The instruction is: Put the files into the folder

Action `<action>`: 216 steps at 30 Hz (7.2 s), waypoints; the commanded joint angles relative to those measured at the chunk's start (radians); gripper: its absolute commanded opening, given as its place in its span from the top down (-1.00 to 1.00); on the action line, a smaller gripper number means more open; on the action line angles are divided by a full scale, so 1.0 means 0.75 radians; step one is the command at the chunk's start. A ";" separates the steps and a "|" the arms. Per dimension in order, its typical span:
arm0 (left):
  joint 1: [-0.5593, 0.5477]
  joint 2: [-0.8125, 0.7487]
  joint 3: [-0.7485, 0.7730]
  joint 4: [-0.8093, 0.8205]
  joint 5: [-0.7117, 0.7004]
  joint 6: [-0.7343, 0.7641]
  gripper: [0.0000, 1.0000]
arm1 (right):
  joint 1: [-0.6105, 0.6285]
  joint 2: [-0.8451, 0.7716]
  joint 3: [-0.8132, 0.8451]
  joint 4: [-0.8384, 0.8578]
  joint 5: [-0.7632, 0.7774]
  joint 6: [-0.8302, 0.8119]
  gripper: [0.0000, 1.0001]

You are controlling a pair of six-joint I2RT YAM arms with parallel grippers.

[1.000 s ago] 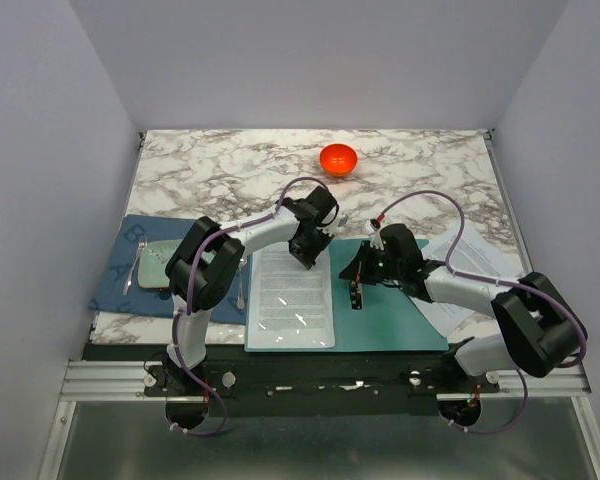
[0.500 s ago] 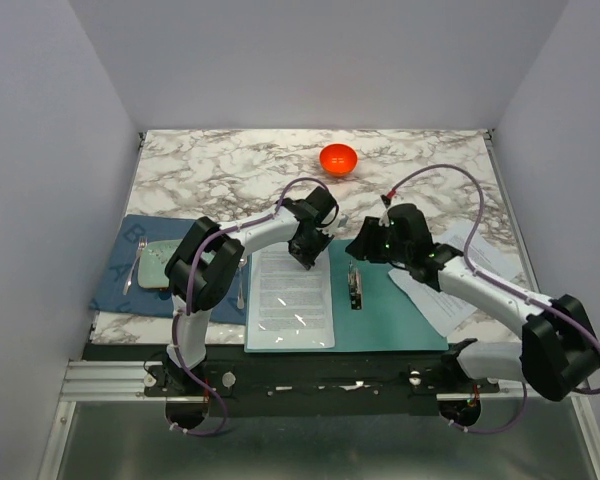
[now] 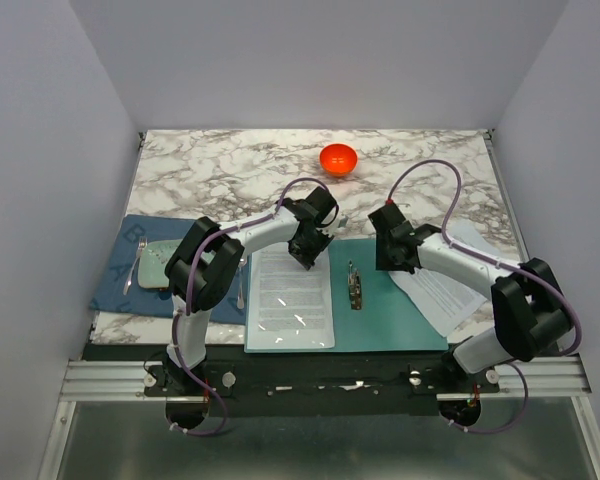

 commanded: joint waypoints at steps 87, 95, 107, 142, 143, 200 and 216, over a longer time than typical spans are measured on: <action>0.003 -0.021 0.040 -0.098 0.011 0.041 1.00 | 0.616 0.052 -0.003 -0.323 -0.556 -0.232 0.89; 0.003 -0.029 0.034 -0.096 0.003 0.051 1.00 | 0.608 -0.099 0.154 -0.403 -0.405 -0.242 -0.20; 0.005 -0.056 0.028 -0.104 -0.001 0.057 1.00 | 0.050 -0.310 0.251 -0.509 0.047 0.203 -0.16; 0.012 -0.066 0.022 -0.131 0.046 0.088 1.00 | -0.820 0.185 0.144 -0.061 -0.323 0.230 -0.88; 0.012 -0.066 0.020 -0.131 0.048 0.090 1.00 | -0.826 0.191 0.136 -0.055 -0.341 0.228 -0.88; 0.007 -0.021 0.047 -0.143 0.054 0.086 1.00 | -0.691 0.056 0.087 0.088 -0.568 0.061 -1.00; 0.005 -0.017 0.051 -0.153 0.048 0.090 1.00 | -0.683 0.101 0.101 0.086 -0.574 0.050 -1.00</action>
